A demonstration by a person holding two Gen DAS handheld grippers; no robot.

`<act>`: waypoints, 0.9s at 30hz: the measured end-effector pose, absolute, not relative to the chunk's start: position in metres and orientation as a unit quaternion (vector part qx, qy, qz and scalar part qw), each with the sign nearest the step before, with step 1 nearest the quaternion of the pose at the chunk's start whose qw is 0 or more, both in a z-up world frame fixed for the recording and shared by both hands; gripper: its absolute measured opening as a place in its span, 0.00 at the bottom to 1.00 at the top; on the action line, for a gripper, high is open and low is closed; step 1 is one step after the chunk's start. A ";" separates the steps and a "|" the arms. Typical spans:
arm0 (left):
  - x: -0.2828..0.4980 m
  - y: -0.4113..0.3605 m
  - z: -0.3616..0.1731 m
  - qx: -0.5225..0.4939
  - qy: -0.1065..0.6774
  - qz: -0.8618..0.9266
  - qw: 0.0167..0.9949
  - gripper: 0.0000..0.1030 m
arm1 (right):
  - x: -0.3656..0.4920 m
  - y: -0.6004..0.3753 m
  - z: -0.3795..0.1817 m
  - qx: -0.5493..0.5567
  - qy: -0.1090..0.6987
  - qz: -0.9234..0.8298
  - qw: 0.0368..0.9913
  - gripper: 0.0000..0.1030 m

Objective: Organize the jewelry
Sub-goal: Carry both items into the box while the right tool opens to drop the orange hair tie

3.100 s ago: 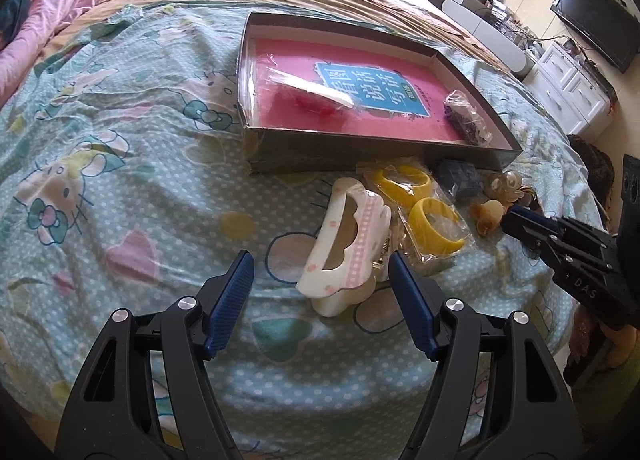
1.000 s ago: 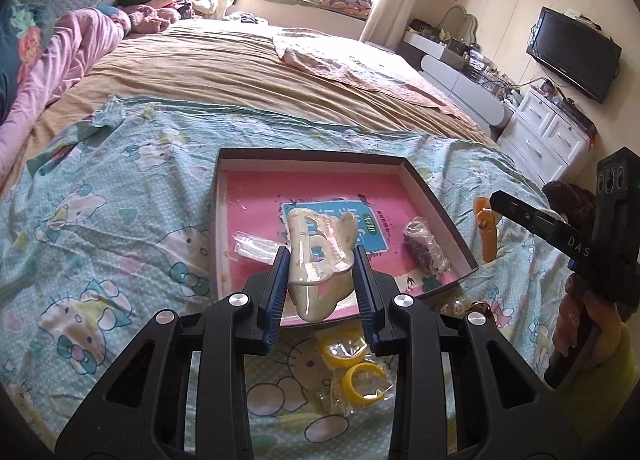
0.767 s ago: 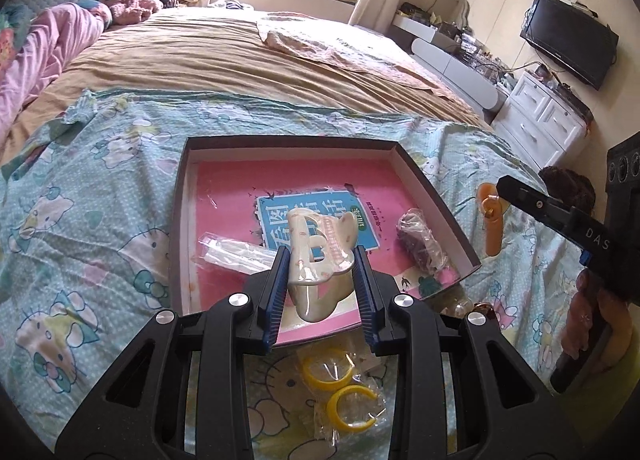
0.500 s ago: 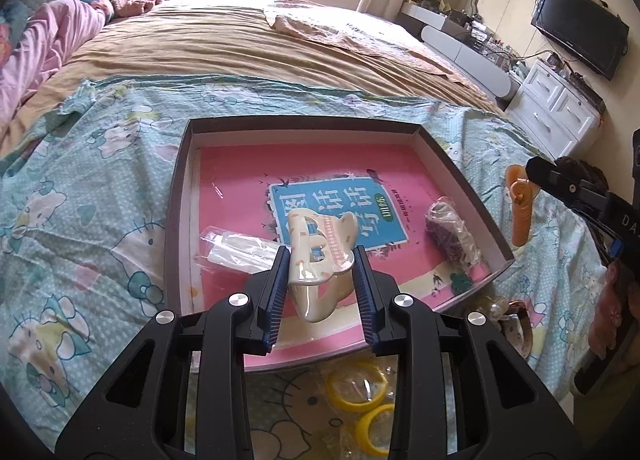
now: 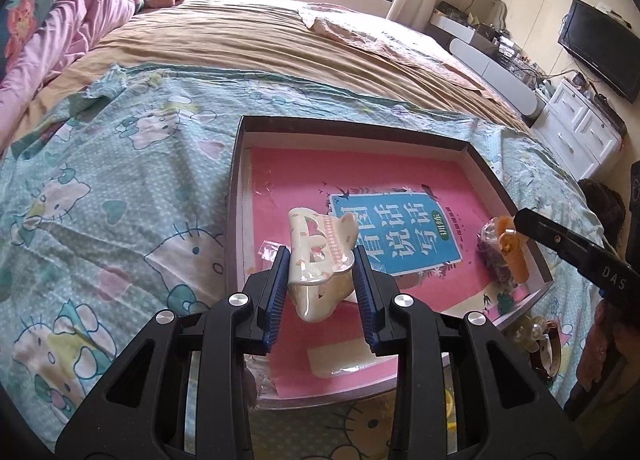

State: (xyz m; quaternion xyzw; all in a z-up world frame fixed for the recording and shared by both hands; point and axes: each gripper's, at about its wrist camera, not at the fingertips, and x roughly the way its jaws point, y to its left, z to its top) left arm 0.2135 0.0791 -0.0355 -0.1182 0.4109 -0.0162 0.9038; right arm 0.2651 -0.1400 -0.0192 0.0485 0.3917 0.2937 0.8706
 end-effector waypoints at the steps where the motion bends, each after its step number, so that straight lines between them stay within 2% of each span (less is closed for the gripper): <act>1: 0.214 0.080 -0.037 -0.117 0.412 -0.013 0.904 0.23 | 0.264 -0.137 -0.022 0.046 0.394 0.294 0.869 0.04; 16: 0.216 0.085 -0.040 -0.115 0.409 -0.006 0.905 0.23 | 0.263 -0.119 -0.048 0.043 0.438 0.302 0.846 0.04; 22: 0.216 0.084 -0.041 -0.115 0.409 -0.005 0.905 0.23 | 0.258 -0.122 -0.051 0.044 0.447 0.302 0.841 0.07; 27: 0.216 0.083 -0.041 -0.115 0.410 -0.007 0.905 0.23 | 0.252 -0.133 -0.046 0.063 0.444 0.298 0.843 0.29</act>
